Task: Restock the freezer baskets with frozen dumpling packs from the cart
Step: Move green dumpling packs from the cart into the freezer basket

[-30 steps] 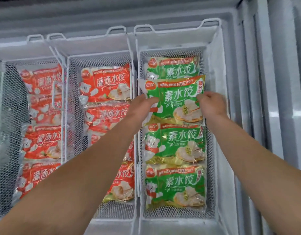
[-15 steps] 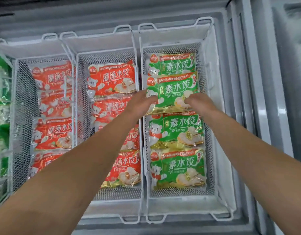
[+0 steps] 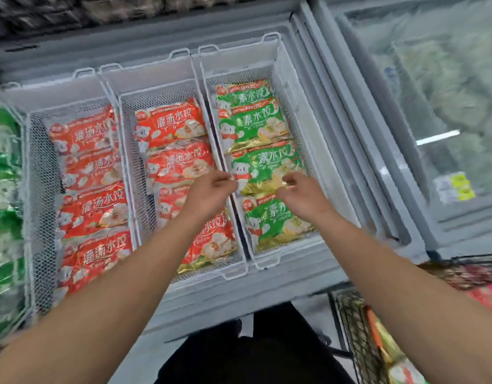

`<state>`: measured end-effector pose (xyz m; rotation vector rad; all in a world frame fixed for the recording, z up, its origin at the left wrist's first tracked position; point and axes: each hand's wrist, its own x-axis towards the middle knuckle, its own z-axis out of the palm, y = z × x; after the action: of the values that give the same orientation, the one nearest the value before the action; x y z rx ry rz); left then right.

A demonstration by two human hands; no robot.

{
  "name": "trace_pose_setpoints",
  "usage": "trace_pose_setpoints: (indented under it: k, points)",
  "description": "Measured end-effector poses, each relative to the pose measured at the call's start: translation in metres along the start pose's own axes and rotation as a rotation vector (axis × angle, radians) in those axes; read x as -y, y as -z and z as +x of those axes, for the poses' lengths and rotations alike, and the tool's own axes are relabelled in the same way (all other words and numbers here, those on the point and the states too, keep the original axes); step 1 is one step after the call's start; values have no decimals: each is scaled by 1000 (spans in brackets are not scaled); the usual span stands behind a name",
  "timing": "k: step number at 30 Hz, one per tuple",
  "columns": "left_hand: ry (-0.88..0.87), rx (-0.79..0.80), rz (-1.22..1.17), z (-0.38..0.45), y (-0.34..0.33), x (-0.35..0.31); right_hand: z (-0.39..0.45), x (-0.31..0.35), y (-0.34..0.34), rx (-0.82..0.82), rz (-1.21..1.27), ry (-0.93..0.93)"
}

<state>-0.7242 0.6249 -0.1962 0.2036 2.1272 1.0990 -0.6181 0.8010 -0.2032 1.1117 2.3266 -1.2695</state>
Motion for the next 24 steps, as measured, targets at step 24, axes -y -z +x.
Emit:
trace_pose_setpoints:
  k: [24]
  points:
    - [-378, 589, 520, -207, -274, 10, -350, -329, -6, -613, 457, -580]
